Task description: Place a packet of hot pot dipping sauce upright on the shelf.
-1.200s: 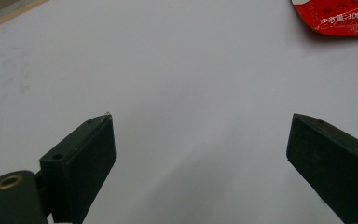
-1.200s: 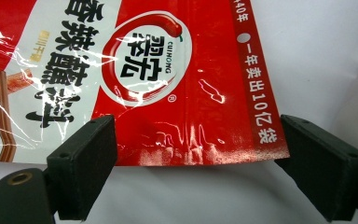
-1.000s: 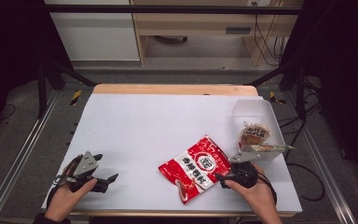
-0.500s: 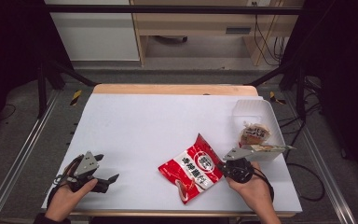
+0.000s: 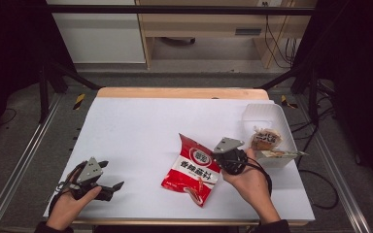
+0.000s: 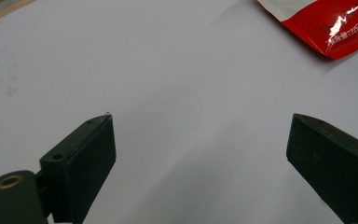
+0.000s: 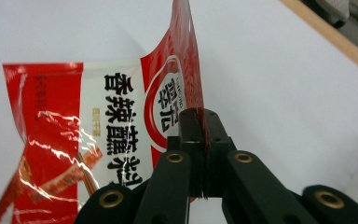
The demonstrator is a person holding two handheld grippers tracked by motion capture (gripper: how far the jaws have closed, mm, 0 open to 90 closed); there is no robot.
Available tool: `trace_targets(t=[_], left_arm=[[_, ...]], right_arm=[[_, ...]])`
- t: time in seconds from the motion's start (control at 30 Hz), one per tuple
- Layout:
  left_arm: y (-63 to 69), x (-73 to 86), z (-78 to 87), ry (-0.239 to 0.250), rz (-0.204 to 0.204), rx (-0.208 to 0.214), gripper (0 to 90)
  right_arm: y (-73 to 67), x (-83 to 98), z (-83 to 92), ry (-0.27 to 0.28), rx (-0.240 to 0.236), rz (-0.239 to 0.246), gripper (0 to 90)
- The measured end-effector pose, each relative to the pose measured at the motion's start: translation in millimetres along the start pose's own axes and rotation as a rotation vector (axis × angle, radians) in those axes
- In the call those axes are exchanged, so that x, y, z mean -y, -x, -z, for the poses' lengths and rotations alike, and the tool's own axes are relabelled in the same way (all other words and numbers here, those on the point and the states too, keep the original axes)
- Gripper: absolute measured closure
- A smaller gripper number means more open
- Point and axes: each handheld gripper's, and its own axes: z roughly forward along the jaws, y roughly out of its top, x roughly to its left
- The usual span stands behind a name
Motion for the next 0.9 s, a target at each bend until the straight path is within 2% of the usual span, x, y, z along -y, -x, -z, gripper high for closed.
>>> trace_targets(t=[0.2, 0.33, 0.47, 0.7, 0.8, 0.9], left_arm=[[0.1, -0.1, 0.3, 0.000, 0.003, 0.005, 7.9], [0.6, -0.4, 0.2, -0.001, 0.003, 0.008, 7.9], [2.3, -1.4, 1.7, -0.002, -0.001, 0.011, 7.8], [5.8, -3.8, 7.7, 0.008, -0.007, 0.013, 7.7], [6.7, -7.7, 3.8, 0.006, -0.023, 0.026, 7.9], [7.2, -17.8, -3.2, 0.001, -0.047, 0.035, 8.5]], right_arm=[[-4.9, -27.4, -2.3, 0.024, -0.008, 0.060, 90.0], [-9.5, -38.8, -5.4, 0.034, -0.017, 0.088, 90.0], [-14.3, -44.9, -10.5, 0.040, -0.027, 0.104, 90.0], [-24.0, -56.4, -13.5, 0.095, -0.033, 0.134, 90.0], [-24.4, -59.6, -11.3, 0.115, -0.030, 0.152, 90.0], [-20.4, -62.2, -8.7, 0.141, -0.043, 0.145, 90.0]])
